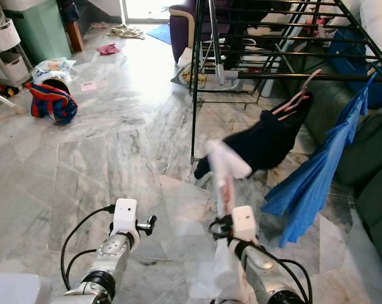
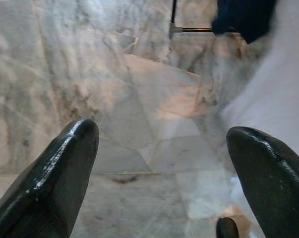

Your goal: Hang hanger

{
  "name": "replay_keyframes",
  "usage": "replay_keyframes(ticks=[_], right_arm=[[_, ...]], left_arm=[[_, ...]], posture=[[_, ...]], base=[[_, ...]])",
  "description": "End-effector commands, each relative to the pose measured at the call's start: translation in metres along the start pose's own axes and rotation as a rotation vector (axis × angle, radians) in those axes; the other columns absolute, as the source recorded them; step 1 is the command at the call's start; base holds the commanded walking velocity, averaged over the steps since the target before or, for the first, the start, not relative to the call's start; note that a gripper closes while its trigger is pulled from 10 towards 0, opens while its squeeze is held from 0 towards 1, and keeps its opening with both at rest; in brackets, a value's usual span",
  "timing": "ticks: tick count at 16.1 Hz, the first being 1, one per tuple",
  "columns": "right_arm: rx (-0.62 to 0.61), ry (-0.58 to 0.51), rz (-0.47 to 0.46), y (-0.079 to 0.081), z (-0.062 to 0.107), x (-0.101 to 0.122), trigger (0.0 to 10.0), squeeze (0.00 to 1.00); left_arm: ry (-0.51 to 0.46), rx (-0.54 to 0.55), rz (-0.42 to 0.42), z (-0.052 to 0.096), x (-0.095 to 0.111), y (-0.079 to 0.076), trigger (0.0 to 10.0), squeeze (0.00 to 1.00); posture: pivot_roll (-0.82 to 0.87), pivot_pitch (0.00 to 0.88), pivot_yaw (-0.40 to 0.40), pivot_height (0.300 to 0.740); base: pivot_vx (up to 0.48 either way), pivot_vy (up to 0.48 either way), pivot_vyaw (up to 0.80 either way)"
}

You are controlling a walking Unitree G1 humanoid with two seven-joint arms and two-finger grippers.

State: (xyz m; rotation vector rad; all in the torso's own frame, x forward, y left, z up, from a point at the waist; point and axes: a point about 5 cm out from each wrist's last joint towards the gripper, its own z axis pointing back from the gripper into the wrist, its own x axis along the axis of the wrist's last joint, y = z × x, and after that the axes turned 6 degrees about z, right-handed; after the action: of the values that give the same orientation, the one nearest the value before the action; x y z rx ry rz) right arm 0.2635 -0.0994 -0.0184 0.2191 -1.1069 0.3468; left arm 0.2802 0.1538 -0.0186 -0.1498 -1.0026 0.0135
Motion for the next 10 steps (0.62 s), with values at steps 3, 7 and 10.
replay_keyframes(ticks=[3, 7, 10], right_arm=[[0.163, -0.017, 0.046, 0.017, -0.004, 0.006, 10.0, 0.00], [0.095, -0.043, 0.063, 0.009, -0.004, 0.011, 10.0, 0.00], [-0.213, -0.078, -0.051, -0.032, 0.002, 0.015, 10.0, 0.00]], left_arm=[[0.021, -0.011, -0.017, 0.000, -0.004, -0.006, 10.0, 0.00], [0.020, -0.022, -0.020, -0.001, -0.003, -0.008, 10.0, 0.00], [0.019, -0.066, 0.001, -0.001, -0.002, -0.011, 10.0, 0.00]], posture=[[-0.07, 0.127, 0.012, 0.740], [-0.07, 0.128, 0.017, 0.740], [-0.07, 0.127, 0.018, 0.740]], base=[[0.000, 0.000, 0.00], [0.000, 0.000, 0.00], [0.000, 0.000, 0.00]])
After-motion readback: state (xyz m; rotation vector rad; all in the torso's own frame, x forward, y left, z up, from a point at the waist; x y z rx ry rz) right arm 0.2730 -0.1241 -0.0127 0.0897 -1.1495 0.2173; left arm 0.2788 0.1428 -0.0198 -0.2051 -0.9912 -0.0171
